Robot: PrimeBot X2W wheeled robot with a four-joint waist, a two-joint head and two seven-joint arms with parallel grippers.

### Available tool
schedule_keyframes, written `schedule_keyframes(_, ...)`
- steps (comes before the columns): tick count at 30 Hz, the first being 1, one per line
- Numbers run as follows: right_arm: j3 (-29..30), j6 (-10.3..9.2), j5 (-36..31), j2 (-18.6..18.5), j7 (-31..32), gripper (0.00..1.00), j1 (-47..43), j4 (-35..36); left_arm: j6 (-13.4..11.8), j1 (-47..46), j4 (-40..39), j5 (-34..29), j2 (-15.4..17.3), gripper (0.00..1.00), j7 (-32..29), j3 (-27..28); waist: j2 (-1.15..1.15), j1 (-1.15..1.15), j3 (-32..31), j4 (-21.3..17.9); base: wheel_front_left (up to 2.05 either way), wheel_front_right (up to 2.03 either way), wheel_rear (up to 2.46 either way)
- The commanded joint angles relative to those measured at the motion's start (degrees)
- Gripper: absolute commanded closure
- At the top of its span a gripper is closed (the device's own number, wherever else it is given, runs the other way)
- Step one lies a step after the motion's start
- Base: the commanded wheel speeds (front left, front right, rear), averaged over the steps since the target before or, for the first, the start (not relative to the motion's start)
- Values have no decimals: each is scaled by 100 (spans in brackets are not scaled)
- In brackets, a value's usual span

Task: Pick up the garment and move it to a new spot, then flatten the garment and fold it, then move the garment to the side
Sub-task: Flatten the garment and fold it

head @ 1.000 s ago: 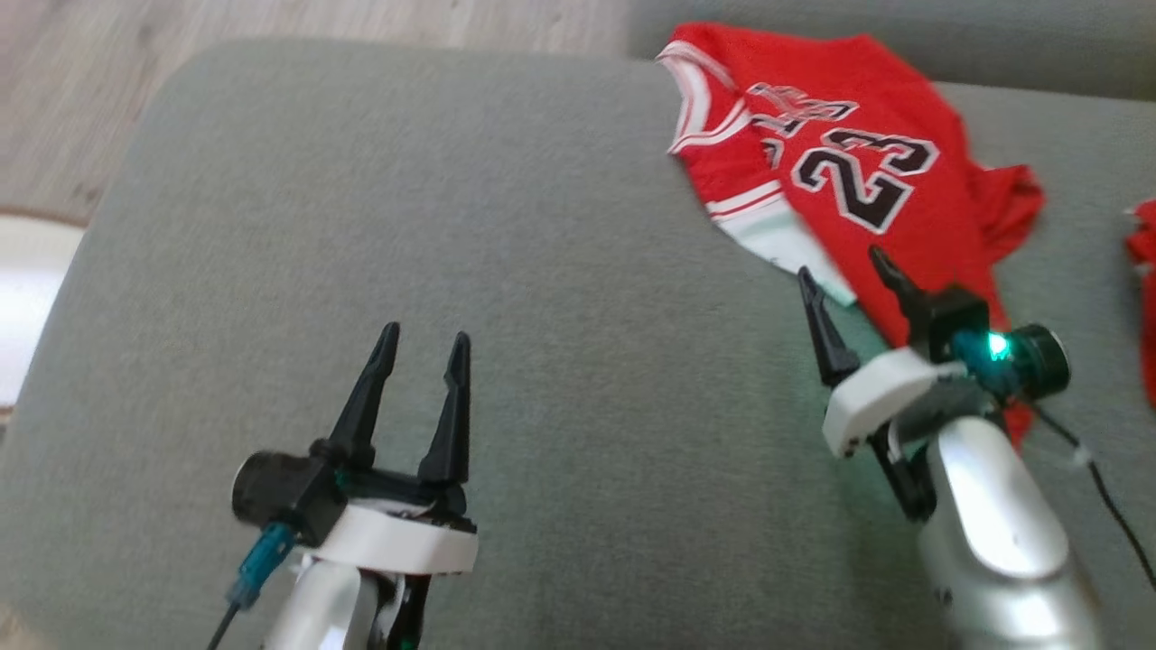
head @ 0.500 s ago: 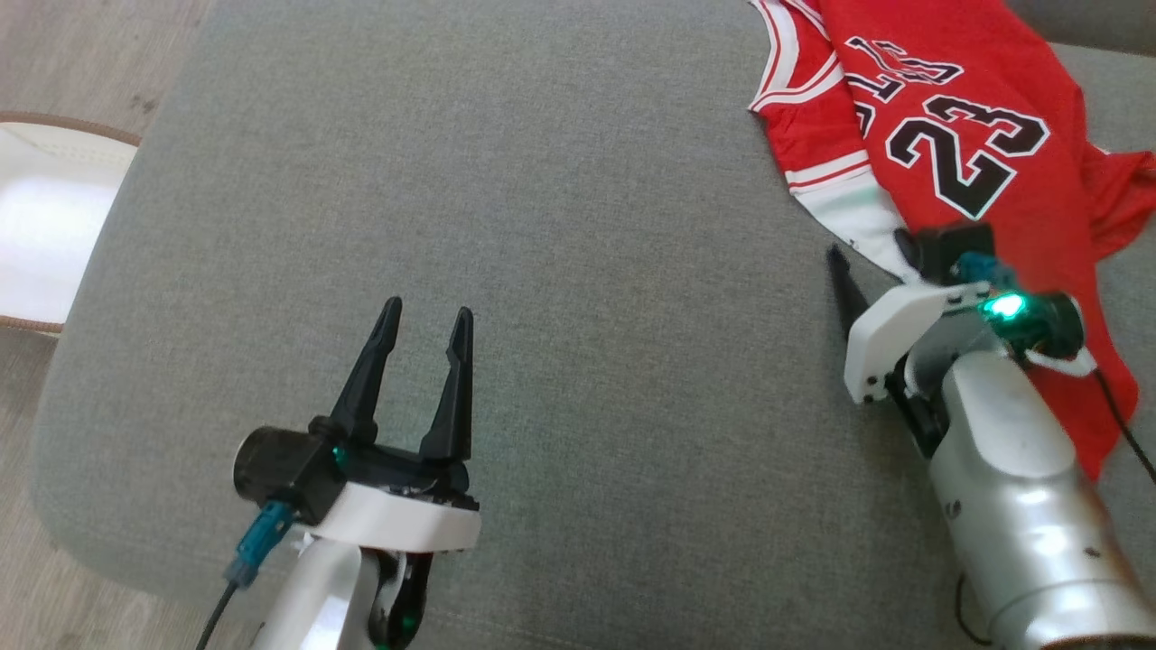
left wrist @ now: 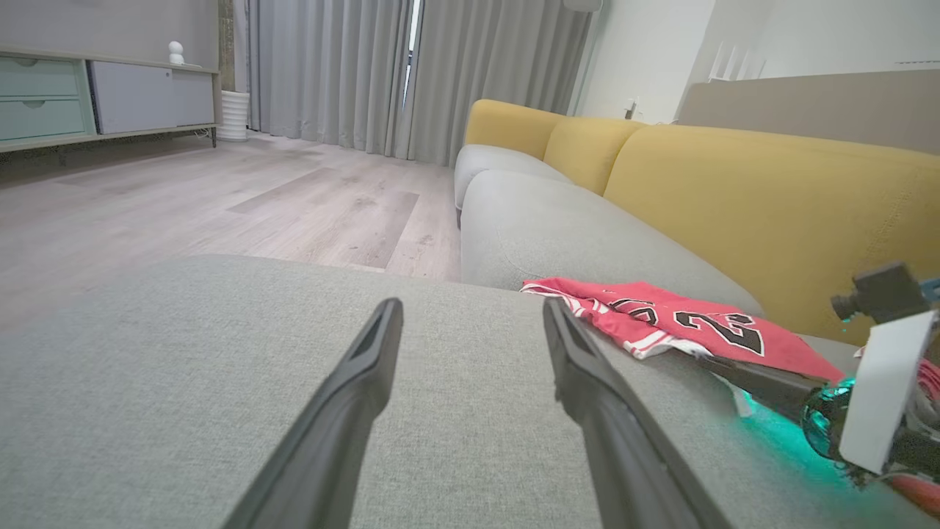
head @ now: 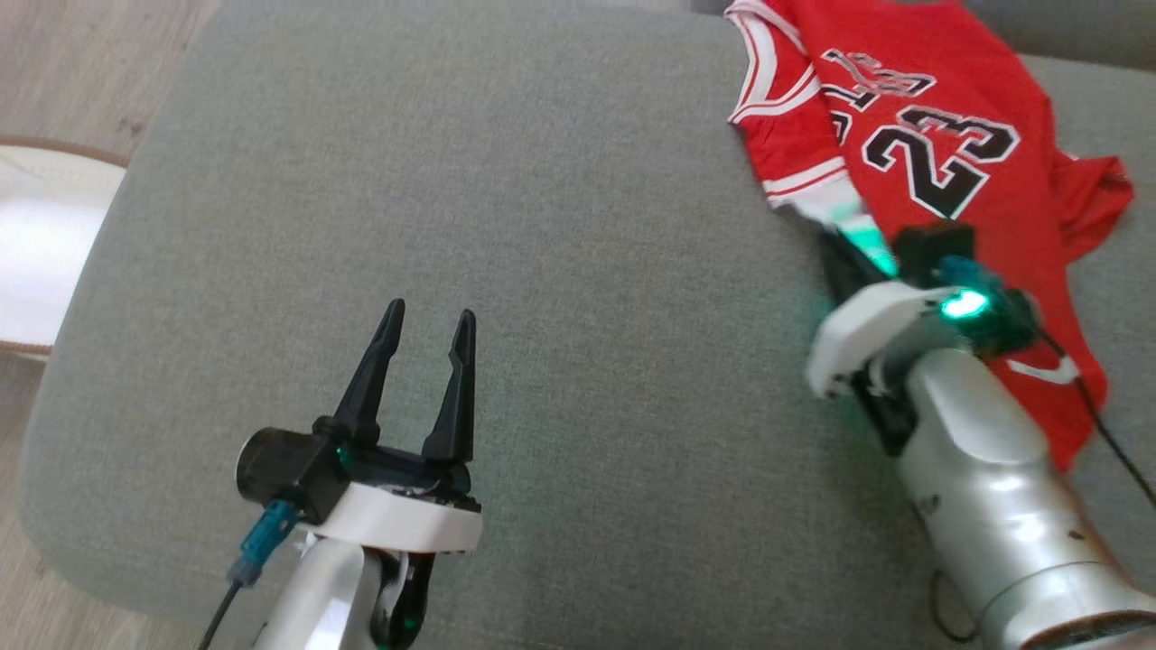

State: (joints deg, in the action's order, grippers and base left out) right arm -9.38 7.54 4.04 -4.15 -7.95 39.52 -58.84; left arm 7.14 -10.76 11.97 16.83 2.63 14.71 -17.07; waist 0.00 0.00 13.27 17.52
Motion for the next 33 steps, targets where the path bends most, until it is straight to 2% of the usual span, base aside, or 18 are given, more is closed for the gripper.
schedule_keyframes(1,-520,-5,514,125,-99,100,107,369,23,-168,-154,-16,25,0,29,128,0,0,-103,-36,0,0,0)
schedule_keyframes(4,-1461,-5,1533,125,-39,100,38,949,23,-126,-158,-24,25,0,29,124,0,0,-233,-64,0,0,0)
schedule_keyframes(9,-2439,-5,2384,126,150,100,88,1597,12,-35,-176,-36,25,0,29,148,0,0,-428,-22,0,0,0)
schedule_keyframes(20,-3938,-5,3203,126,564,100,136,1990,-40,183,-156,-26,25,0,29,106,0,0,-698,393,0,0,0)
schedule_keyframes(21,-4016,-5,3242,126,529,75,138,1979,-42,199,-149,-29,25,0,29,108,0,0,-707,434,0,0,0)
schedule_keyframes(22,-4095,-5,3287,126,533,0,132,1942,-44,215,-139,-37,25,0,29,112,0,0,-716,471,0,0,0)
schedule_keyframes(29,-4380,-5,3459,127,277,0,160,1816,-75,341,-140,-49,25,0,29,240,0,0,-771,430,0,0,0)
schedule_keyframes(33,-4014,-5,3200,127,-210,0,105,1553,-90,391,-193,-65,25,0,29,343,0,0,-846,172,0,0,0)
